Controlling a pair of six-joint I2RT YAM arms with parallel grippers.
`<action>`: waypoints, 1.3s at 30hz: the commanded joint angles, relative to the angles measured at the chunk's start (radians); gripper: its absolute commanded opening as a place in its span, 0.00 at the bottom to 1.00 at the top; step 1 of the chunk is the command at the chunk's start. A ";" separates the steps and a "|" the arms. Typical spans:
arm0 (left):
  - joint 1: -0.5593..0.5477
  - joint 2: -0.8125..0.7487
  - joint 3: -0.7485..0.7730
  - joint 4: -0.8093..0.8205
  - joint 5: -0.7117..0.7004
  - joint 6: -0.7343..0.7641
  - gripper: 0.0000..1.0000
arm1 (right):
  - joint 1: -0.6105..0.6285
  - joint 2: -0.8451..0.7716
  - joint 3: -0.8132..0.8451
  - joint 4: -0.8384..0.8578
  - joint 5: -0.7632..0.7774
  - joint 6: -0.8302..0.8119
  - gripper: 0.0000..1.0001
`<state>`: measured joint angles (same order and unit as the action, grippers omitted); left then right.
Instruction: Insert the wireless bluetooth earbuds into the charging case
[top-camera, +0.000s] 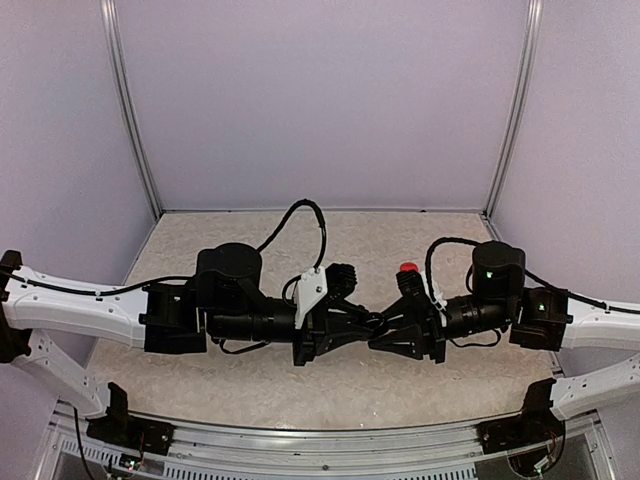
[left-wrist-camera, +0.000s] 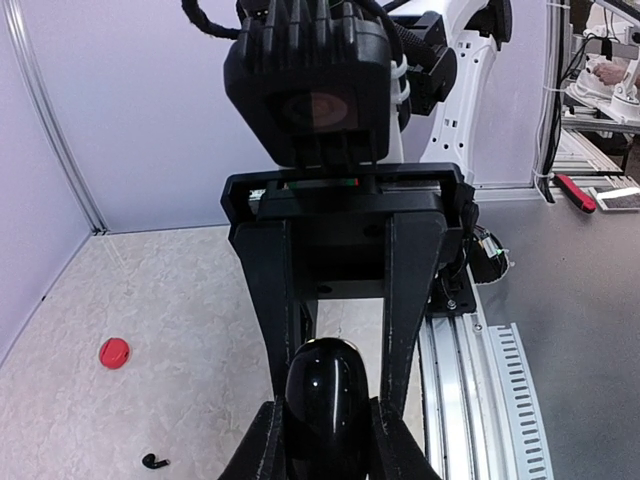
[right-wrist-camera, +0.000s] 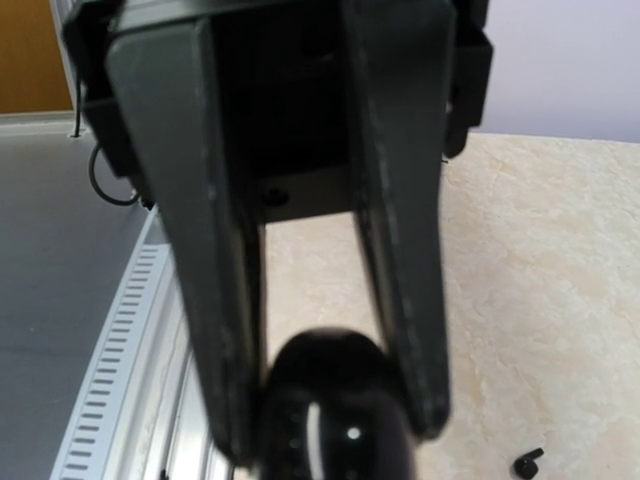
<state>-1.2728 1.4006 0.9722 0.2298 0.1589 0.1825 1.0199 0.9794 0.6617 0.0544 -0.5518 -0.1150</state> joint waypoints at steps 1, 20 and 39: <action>0.007 -0.010 0.017 0.014 0.005 0.004 0.11 | 0.007 -0.010 0.012 0.028 -0.008 0.013 0.33; 0.007 -0.015 0.010 0.016 -0.030 0.001 0.27 | 0.008 -0.020 0.001 0.045 -0.001 0.035 0.15; 0.062 -0.105 -0.034 0.065 -0.115 -0.010 0.38 | 0.008 -0.019 -0.010 0.041 -0.028 0.025 0.06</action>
<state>-1.2270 1.3182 0.9562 0.2489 0.0952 0.1822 1.0199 0.9756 0.6601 0.0963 -0.5545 -0.0856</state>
